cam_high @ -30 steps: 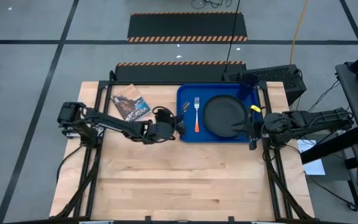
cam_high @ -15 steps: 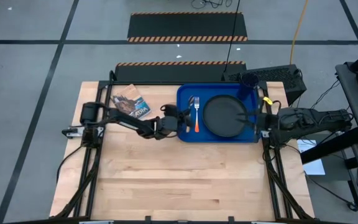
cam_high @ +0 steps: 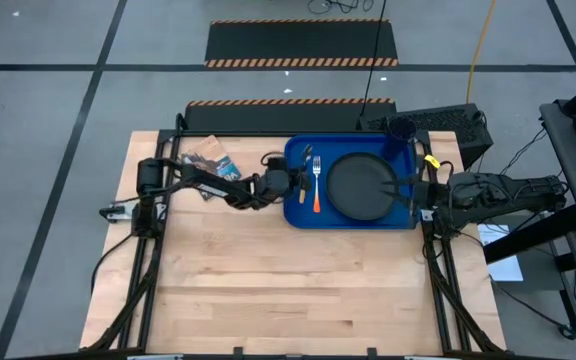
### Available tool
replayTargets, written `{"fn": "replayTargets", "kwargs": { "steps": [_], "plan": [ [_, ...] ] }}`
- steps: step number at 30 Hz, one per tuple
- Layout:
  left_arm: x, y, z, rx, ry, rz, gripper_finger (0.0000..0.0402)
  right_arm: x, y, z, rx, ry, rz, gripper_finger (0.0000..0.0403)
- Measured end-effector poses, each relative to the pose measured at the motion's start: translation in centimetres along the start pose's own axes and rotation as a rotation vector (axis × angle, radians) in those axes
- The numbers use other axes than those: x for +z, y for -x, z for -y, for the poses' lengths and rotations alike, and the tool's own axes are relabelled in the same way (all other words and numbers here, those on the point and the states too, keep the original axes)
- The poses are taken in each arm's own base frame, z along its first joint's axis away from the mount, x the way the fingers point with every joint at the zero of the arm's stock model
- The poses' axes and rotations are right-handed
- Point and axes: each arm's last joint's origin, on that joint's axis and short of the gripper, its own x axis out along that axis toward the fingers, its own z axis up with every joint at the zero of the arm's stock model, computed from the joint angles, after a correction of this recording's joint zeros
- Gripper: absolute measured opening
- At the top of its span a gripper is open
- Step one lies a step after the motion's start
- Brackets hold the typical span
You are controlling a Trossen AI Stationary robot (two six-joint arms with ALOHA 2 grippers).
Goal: Pick and place plate/cup/fork/spoon on tray
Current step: Put the yellow spoon on the blue tray to the left of the orange fork
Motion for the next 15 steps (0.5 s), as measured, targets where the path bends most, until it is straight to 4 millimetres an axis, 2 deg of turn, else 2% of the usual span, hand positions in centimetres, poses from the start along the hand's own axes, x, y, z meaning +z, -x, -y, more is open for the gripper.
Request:
{"fn": "replayTargets", "kwargs": {
  "steps": [2,5,8,15],
  "plan": [
    [1.0,-0.8,0.1,0.009,-0.006,-0.030,0.0002,0.0,0.0,0.0,0.000,0.001,0.000,0.0084],
    [1.2,-1.7,-0.4,0.081,-0.052,-0.108,0.0002,0.0,0.0,0.0,0.000,0.001,0.000,0.0084],
    [1.0,-1.8,-0.6,0.133,-0.079,-0.162,0.0002,0.0,0.0,0.0,0.001,0.002,0.000,0.0084],
    [0.6,-1.5,-0.4,0.143,-0.048,-0.169,0.0002,0.0,0.0,0.0,0.004,-0.002,0.001,0.0084]
  ]
}}
